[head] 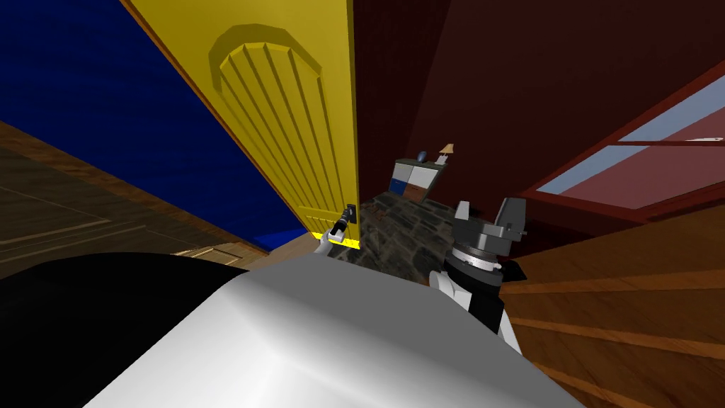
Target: Push the door open
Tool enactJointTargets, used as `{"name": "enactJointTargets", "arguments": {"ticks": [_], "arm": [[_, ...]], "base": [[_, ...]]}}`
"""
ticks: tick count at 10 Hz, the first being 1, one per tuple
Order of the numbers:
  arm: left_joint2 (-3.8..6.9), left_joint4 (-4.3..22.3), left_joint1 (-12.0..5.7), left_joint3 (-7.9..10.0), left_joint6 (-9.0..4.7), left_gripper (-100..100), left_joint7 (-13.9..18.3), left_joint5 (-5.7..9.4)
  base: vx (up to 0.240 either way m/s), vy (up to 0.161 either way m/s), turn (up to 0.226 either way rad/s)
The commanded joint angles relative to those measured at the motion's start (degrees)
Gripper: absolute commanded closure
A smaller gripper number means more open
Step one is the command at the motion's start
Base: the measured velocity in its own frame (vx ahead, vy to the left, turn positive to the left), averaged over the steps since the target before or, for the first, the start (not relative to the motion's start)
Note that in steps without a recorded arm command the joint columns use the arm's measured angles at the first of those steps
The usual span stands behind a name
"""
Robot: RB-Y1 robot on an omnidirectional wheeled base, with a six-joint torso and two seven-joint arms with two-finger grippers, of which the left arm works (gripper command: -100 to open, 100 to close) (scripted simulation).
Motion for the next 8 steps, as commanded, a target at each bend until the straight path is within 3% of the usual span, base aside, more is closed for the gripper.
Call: {"name": "enactJointTargets", "arguments": {"ticks": [1, 8], "arm": [[0.26, 0.15, -0.49, 1.98, -0.38, 100, -0.89, 0.13], [-0.15, 0.72, -1.01, 6.0, -0.48, 100, -2.82, 0.47]], "base": [[0.199, -0.09, 0.08], [0.13, -0.069, 0.051]]}}
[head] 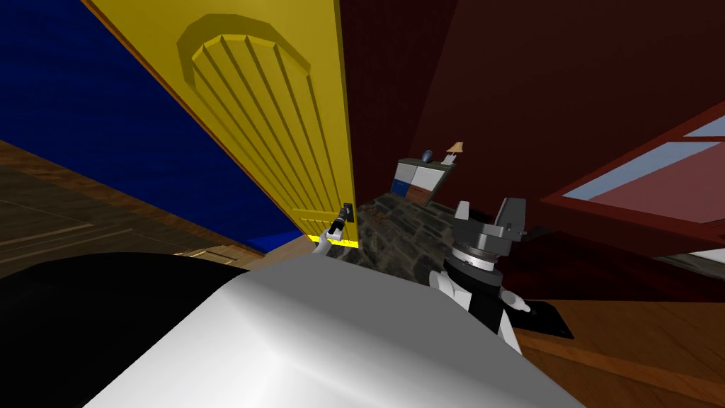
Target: Push the door open
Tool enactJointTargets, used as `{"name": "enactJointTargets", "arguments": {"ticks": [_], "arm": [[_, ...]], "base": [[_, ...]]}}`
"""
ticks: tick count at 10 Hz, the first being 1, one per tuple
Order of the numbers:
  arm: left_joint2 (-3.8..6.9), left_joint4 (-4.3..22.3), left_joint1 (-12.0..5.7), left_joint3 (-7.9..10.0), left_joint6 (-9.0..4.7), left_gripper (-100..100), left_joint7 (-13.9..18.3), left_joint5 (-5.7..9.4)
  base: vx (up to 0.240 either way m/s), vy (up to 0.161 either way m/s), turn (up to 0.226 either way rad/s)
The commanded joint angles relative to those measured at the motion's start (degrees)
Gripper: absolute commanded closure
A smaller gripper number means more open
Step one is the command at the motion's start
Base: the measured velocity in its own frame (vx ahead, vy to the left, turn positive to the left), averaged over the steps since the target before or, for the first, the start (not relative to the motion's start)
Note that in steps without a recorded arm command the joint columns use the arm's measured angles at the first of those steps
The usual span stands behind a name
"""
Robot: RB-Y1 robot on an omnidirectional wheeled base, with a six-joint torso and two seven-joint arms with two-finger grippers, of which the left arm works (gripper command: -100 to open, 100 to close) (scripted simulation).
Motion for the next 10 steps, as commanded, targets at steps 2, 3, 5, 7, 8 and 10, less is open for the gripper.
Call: {"name": "enactJointTargets", "arguments": {"ticks": [2, 3, 5, 7, 8, 10], "arm": [[0.36, 0.55, -0.71, 2.53, -0.52, 100, -0.91, 0.28], [0.27, 0.61, -0.77, 3.0, -0.53, 100, -1.13, 0.32], [0.07, 0.74, -0.89, 3.92, -0.55, 100, -1.58, 0.39], [-0.29, 0.94, -1.07, 5.27, -0.59, 100, -2.23, 0.51], [-0.56, 1.06, -1.18, 6.13, -0.61, 100, -2.65, 0.58], [-1.14, 1.29, -1.39, 7.76, -0.65, 100, -3.43, 0.72]], "base": [[0.117, -0.053, 0.046], [0.14, -0.077, 0.035], [0.104, -0.064, 0.046], [0.119, -0.074, 0.07], [0.151, -0.106, 0.089], [0.186, -0.099, 0.078]]}}
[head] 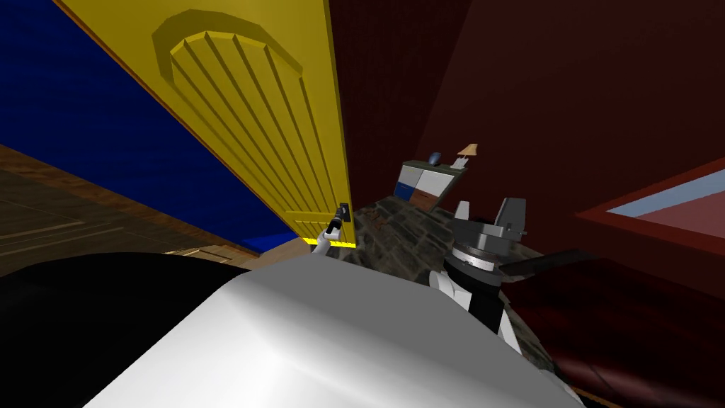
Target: Push the door open
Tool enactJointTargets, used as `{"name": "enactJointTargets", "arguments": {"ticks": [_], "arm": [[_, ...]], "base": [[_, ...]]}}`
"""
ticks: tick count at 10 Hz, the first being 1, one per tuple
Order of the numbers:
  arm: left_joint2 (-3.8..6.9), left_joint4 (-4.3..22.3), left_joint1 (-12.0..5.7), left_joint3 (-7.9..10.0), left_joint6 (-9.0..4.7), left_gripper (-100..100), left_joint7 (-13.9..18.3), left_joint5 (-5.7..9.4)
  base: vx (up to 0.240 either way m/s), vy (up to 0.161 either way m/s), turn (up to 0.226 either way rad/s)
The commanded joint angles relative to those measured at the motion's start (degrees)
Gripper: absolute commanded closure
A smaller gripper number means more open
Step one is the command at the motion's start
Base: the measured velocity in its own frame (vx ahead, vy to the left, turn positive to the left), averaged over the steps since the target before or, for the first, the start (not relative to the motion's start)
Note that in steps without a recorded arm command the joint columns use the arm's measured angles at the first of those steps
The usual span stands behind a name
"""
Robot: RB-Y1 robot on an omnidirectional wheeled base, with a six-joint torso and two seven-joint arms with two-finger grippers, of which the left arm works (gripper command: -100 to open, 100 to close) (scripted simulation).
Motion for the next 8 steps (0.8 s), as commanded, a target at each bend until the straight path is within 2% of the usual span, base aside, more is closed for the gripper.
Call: {"name": "enactJointTargets", "arguments": {"ticks": [1, 6, 7, 8], "arm": [[0.05, -0.02, -0.56, 1.87, -0.56, 100, -0.72, 0.19], [-1.82, 0.44, -0.99, 5.12, -0.64, 100, -2.29, 0.47], [-1.48, 0.58, -0.69, 4.73, -0.54, 100, -2.1, 0.41], [-0.74, 0.35, -0.67, 5.98, -0.56, 100, -2.36, 0.66]], "base": [[0.181, -0.099, 0.072], [0.185, -0.089, 0.074], [0.078, -0.031, 0.036], [0.148, -0.045, 0.038]]}}
